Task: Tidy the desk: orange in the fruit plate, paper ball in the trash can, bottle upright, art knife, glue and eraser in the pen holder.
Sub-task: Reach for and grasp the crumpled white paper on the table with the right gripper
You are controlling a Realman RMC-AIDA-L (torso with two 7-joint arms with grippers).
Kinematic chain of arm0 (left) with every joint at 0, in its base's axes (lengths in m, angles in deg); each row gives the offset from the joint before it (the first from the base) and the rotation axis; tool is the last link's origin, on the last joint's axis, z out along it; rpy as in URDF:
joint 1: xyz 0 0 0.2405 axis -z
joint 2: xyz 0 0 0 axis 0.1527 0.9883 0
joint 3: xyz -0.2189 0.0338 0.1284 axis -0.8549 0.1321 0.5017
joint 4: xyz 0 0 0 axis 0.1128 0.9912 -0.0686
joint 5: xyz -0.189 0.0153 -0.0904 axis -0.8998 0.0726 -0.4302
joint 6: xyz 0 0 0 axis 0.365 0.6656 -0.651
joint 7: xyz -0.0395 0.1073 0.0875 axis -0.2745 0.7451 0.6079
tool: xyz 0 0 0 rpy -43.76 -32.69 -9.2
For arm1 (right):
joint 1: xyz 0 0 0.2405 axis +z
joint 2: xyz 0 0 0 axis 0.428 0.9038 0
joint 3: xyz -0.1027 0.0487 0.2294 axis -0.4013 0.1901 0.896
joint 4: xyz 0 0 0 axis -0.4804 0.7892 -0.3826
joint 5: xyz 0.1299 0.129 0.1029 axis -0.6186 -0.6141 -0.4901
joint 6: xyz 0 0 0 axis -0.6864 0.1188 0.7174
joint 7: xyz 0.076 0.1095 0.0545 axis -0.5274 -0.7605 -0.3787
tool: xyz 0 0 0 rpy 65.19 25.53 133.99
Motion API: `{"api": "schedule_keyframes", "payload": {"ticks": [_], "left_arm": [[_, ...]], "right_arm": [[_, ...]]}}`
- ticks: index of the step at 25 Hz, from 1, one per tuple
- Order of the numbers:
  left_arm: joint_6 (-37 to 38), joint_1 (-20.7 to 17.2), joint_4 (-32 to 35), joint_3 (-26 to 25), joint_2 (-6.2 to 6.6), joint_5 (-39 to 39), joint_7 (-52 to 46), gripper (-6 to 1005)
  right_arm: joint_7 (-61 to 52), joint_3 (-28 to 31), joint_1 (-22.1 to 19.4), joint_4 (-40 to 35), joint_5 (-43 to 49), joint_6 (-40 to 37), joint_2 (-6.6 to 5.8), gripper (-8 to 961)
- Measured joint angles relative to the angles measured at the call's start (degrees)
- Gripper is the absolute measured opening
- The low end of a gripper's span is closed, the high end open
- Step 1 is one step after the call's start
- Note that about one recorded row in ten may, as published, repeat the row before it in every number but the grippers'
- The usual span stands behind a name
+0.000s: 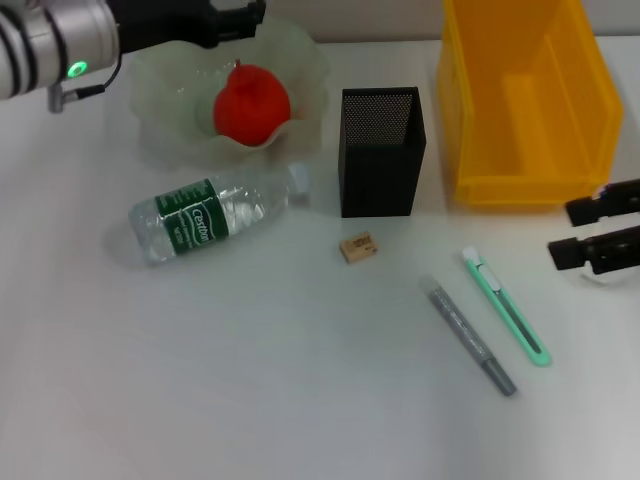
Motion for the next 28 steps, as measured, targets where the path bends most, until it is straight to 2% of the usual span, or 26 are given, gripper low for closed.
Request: {"api": "schedule_keyframes", "payload": {"ticks": [2,3,4,5,6,7,8,13,15,19,20,22,23,25,28], "left_arm": [[2.11,-0.81,0.57,-0.01,0.07,-0.31,0.02,758],[8.53,-3.23,2.76,-0.05,0.28,-0.61,0.12,774],[8.53,-3.23,2.76,-0.05,0.28,-0.61,0.12,791],[8.53,-3.23,2.76,-0.05,0.28,-0.61,0.12,808],[12.00,-4.50,4.07,-0.04,0.30,-0.66,0.37,824],[18.83,-7.57,6.95,-0.04,0.25,-0.90,1.83,840],[21.22,-8.63,7.83,0.00,0.18,-1.02,2.51,857],[33.80,-13.01,10.68,0.18,0.60,-1.14,4.11,856],[40.43,-14.28,10.79,0.01,1.44,-1.14,4.93,856],[43.08,-14.80,10.67,-0.02,1.94,-1.07,5.16,857],[45.89,-15.32,10.26,-0.05,2.60,-0.76,5.25,857],[45.89,-15.32,10.26,-0.05,2.60,-0.76,5.25,857],[47.74,-15.91,9.69,0.00,3.29,0.66,4.86,857],[48.24,-16.31,9.52,0.01,3.77,1.90,4.22,856],[48.04,-16.63,9.43,-0.04,3.88,2.87,3.82,856]], "right_arm": [[-2.32,-1.02,0.51,-2.16,2.25,-0.57,-0.03,772],[-6.58,-3.49,1.68,-5.53,6.72,-1.56,-0.12,772],[-6.58,-3.49,1.68,-5.53,6.72,-1.56,-0.12,772],[-10.63,-6.45,3.05,-7.79,10.93,-2.53,-0.19,772],[-10.63,-6.45,3.05,-7.79,10.93,-2.53,-0.19,772],[-12.20,-7.72,3.68,-8.44,12.63,-2.82,-0.22,772],[-14.26,-9.55,4.59,-8.82,14.95,-3.17,-0.29,772],[-23.04,-16.85,7.70,-9.39,25.90,-2.76,-0.42,772],[-26.81,-21.44,8.73,-9.38,33.70,-0.89,0.40,772],[-29.46,-25.13,8.79,-8.66,37.14,2.08,0.71,772],[-29.99,-25.78,8.73,-8.28,37.30,3.11,0.78,772],[-30.66,-26.21,8.57,-6.93,37.30,5.04,0.84,772],[-31.06,-26.40,8.49,-5.30,37.29,6.62,0.87,772],[-31.31,-26.48,8.35,-3.53,37.29,8.49,0.90,772],[-31.59,-26.53,8.02,-0.38,37.30,12.36,1.00,772]]}}
